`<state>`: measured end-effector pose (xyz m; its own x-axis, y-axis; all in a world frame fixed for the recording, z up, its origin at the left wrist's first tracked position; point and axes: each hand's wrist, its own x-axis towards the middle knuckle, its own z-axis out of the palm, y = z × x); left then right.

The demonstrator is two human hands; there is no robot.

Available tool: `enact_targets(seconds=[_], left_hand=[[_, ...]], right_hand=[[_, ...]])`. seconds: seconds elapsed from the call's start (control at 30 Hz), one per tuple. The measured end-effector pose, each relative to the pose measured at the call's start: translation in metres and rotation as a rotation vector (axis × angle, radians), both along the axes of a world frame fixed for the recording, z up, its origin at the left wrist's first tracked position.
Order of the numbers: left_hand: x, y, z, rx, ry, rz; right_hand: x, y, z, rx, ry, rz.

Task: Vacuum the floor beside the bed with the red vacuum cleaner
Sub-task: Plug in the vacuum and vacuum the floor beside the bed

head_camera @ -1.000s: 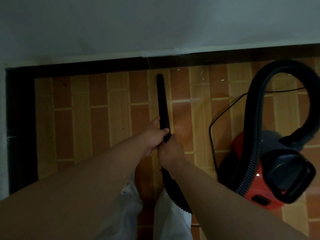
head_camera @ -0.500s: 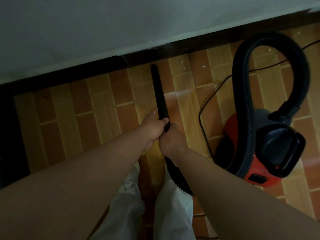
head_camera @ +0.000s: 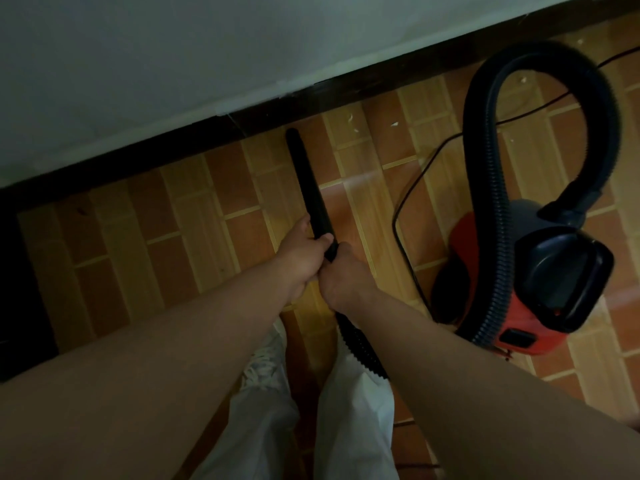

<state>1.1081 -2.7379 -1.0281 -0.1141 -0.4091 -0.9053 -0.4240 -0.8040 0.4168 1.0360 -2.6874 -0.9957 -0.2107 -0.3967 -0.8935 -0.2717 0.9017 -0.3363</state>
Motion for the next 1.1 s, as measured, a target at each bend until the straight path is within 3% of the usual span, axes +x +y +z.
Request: enact_targets(seconds=[0.37, 0.8, 1.1], left_hand=[[0.007, 0.003, -0.001, 0.032, 0.007, 0.008], [-0.022, -0.01, 0.002, 0.136, 0.015, -0.272], [-0.068, -0.01, 0.001, 0.072, 0.019, -0.268]], right_hand=[[0.002, 0.007, -0.01, -0.034, -0.024, 0.109], [-0.003, 0.021, -0.005, 0.026, 0.0, -0.321], [-0.046, 0.01, -0.011, 0.076, -0.065, -0.328]])
